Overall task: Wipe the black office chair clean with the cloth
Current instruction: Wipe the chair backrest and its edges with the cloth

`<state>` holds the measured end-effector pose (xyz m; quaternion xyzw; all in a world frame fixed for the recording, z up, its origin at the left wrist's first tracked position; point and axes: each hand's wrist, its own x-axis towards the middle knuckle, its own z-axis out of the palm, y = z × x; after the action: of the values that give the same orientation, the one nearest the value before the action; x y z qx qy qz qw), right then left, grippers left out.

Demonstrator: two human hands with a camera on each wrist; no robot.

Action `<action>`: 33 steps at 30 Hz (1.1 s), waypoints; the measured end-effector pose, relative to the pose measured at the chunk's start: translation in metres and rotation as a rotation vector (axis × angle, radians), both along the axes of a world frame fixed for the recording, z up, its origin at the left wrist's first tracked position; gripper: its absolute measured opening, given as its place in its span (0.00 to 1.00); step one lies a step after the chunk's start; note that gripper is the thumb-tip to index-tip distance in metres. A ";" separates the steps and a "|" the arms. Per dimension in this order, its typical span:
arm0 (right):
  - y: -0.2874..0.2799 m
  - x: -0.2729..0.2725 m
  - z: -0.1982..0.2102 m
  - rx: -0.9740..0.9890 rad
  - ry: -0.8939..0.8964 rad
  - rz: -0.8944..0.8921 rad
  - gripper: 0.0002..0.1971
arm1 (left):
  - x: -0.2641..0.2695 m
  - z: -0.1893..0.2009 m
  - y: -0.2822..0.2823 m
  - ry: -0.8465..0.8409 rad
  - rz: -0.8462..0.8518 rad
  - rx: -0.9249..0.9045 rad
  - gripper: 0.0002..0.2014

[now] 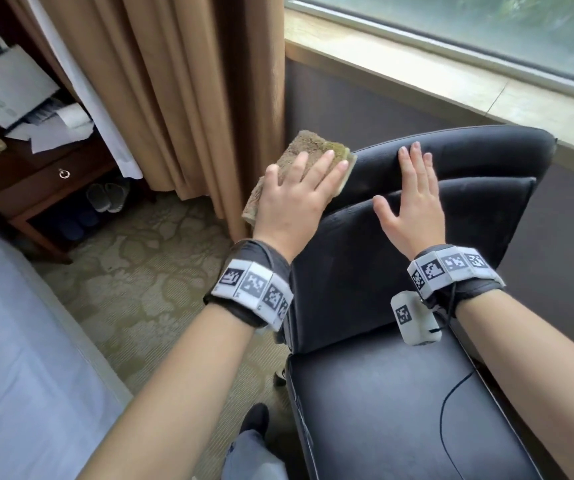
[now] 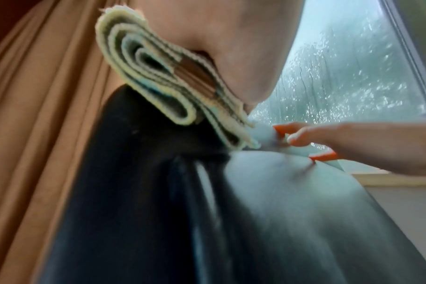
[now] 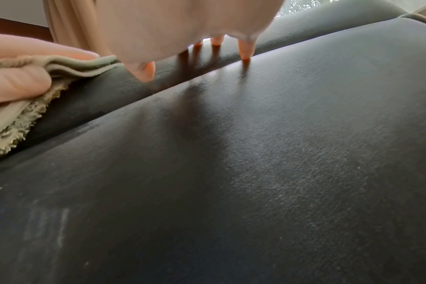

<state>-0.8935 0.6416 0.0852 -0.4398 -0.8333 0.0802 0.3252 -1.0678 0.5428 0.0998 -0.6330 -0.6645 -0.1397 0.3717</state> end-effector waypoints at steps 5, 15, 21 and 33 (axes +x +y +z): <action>-0.001 0.001 0.002 0.001 -0.002 0.003 0.36 | 0.001 0.014 -0.001 -0.229 -0.005 -0.124 0.20; -0.007 -0.006 -0.004 0.036 0.005 0.029 0.37 | -0.010 -0.012 -0.052 -0.526 0.019 0.038 0.21; -0.011 -0.010 -0.007 0.037 -0.007 0.031 0.37 | -0.013 -0.023 -0.054 -0.453 0.044 0.103 0.22; -0.056 -0.037 -0.052 0.073 0.222 0.027 0.31 | -0.034 -0.038 -0.047 -0.412 -0.245 0.194 0.20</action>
<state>-0.9308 0.5859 0.0335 -0.4046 -0.8004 0.1026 0.4302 -1.1022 0.4954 0.0616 -0.6284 -0.6282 -0.3727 0.2677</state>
